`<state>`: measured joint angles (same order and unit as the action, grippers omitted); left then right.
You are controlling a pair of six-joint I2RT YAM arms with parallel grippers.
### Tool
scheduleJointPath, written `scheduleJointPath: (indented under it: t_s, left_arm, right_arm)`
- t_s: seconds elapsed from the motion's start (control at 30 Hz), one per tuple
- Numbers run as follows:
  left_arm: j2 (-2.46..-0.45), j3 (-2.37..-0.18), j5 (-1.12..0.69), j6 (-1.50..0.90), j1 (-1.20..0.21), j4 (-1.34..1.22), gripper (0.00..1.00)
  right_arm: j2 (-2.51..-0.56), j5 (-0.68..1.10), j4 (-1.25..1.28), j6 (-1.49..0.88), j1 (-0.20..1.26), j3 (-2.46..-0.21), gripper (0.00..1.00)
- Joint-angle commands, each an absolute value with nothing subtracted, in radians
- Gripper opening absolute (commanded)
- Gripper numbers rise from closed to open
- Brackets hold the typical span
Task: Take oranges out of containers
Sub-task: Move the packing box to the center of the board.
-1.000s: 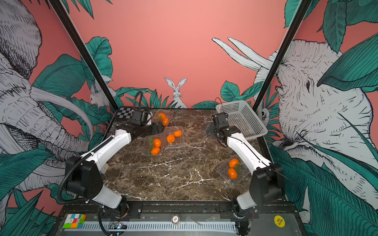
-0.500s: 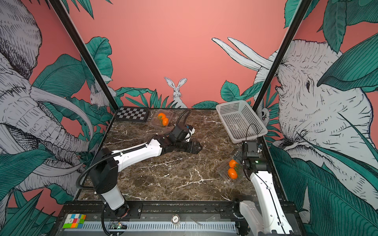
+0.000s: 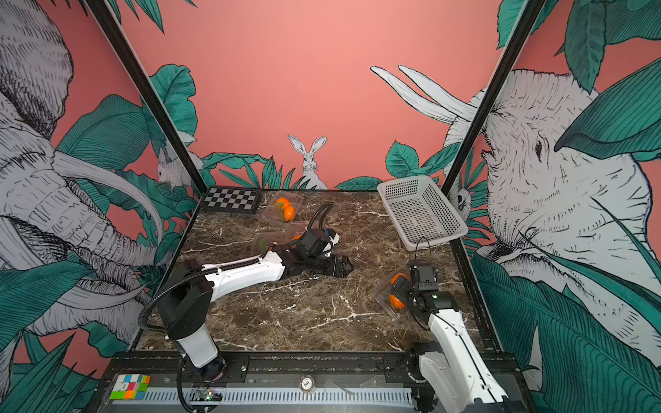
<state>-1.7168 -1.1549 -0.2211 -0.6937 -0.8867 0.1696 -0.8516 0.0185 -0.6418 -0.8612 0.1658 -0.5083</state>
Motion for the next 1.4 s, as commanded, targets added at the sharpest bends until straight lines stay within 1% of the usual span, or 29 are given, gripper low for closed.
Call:
scheduleJointPath:
  t_s: [0.0, 0.07, 0.17, 0.27, 0.33, 0.4, 0.5, 0.57, 0.6, 0.63, 0.7, 0.8, 0.93, 1.03, 1.1, 1.23, 1.37]
  left_arm:
    - [-1.616, -1.086, -0.213, -0.742, -0.829, 0.138, 0.99]
    - [-1.584, -1.057, -0.214, -0.741, -0.802, 0.152, 0.99]
    - [-1.537, -1.023, -0.207, -0.736, -0.768, 0.180, 0.99]
    - [-1.498, -0.995, -0.212, -0.752, -0.742, 0.195, 0.99]
    - [-1.467, -0.970, -0.219, -0.771, -0.730, 0.196, 0.99]
    - [-1.438, -0.948, -0.219, -0.789, -0.727, 0.193, 0.99]
    - [-1.411, -0.915, -0.223, -0.822, -0.727, 0.180, 0.99]
    - [-1.403, -0.894, -0.243, -0.852, -0.727, 0.160, 0.99]
    - [-1.399, -0.879, -0.244, -0.865, -0.727, 0.144, 0.99]
    - [-1.397, -0.861, -0.241, -0.884, -0.727, 0.122, 0.99]
    - [-1.390, -0.820, -0.234, -0.937, -0.727, 0.063, 0.99]
    - [-1.380, -0.760, -0.226, -1.031, -0.735, -0.038, 0.99]
    - [-1.378, -0.730, -0.156, -1.096, -0.775, -0.095, 0.99]
    - [-1.440, -0.733, -0.133, -1.149, -0.814, -0.178, 0.99]
    - [-1.492, -0.746, -0.125, -1.181, -0.829, -0.235, 0.99]
    - [-1.602, -0.771, -0.114, -1.218, -0.836, -0.363, 0.99]
    - [-1.702, -0.829, -0.113, -1.248, -0.837, -0.391, 0.99]
  right_arm:
    - [-0.930, -0.010, -0.477, -1.000, 0.290, -0.515, 0.99]
    - [-1.021, -0.042, -0.401, -1.060, 0.381, -0.553, 0.98]
    - [-1.201, -0.089, -0.324, -1.130, 0.497, -0.665, 0.99]
    - [-1.357, -0.104, -0.263, -1.175, 0.569, -0.802, 0.99]
    - [-1.436, -0.088, -0.251, -1.172, 0.584, -0.900, 0.99]
    - [-1.461, -0.083, -0.251, -1.153, 0.580, -0.951, 0.99]
    - [-1.441, -0.098, -0.307, -1.052, 0.549, -0.991, 0.98]
    - [-1.425, -0.056, -0.306, -0.971, 0.500, -0.982, 0.99]
    - [-1.427, 0.002, -0.284, -0.927, 0.459, -0.974, 0.99]
    - [-1.441, 0.056, -0.278, -0.877, 0.420, -0.981, 0.99]
    - [-1.491, 0.106, -0.332, -0.757, 0.379, -1.040, 0.99]
    - [-1.566, 0.116, -0.384, -0.577, 0.373, -1.127, 0.99]
    - [-1.684, 0.139, -0.370, -0.462, 0.373, -1.208, 0.99]
    - [-1.764, 0.153, -0.373, -0.389, 0.371, -1.275, 0.99]
    - [-1.799, 0.128, -0.389, -0.351, 0.370, -1.305, 0.99]
    - [-1.845, 0.207, -0.352, -0.312, 0.367, -1.350, 0.99]
    - [-1.865, 0.250, -0.344, -0.307, 0.358, -1.344, 0.98]
